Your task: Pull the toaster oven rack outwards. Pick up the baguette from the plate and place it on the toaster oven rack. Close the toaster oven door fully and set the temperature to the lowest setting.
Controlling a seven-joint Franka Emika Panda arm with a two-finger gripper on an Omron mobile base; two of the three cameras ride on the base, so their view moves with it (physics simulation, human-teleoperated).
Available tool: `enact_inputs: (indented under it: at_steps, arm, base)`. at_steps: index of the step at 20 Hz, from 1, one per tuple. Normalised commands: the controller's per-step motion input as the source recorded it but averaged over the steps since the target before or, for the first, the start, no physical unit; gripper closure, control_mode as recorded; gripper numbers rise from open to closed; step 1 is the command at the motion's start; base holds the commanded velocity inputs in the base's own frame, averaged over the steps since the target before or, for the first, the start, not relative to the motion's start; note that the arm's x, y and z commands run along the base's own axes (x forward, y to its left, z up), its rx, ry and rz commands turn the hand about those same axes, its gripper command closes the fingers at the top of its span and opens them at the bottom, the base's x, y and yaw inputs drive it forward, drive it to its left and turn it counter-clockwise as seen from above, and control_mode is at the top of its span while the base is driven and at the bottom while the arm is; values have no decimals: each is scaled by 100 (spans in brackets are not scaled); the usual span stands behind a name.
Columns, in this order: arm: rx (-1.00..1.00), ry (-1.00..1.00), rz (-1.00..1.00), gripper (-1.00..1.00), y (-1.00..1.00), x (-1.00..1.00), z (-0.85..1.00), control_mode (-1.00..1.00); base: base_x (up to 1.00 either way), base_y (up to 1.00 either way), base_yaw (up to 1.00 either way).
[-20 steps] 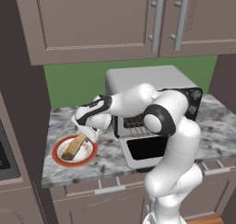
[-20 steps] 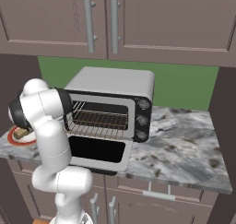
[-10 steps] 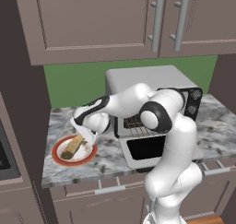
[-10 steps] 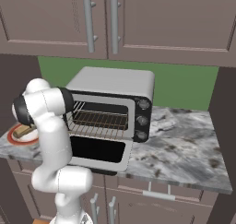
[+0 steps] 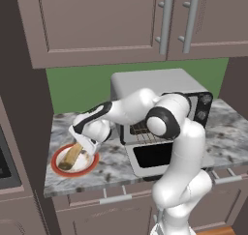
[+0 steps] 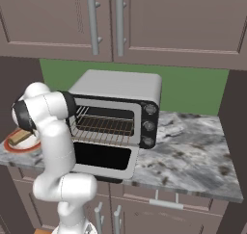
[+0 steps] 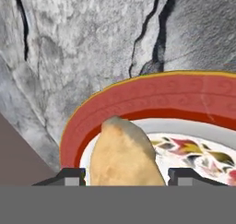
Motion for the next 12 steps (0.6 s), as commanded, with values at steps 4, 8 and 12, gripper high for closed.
enact_inputs:
  at_steps: [4, 8, 12]
  arm:
    - [0, 0, 0, 100, 1, -27, 3, -100]
    - [3, 0, -1, 100, 0, -19, 41, -100]
    - [4, 0, -6, 100, -8, -11, 67, -100]
  base:
    - [0, 0, 0]
    - [0, 0, 0]
    - [0, 0, 0]
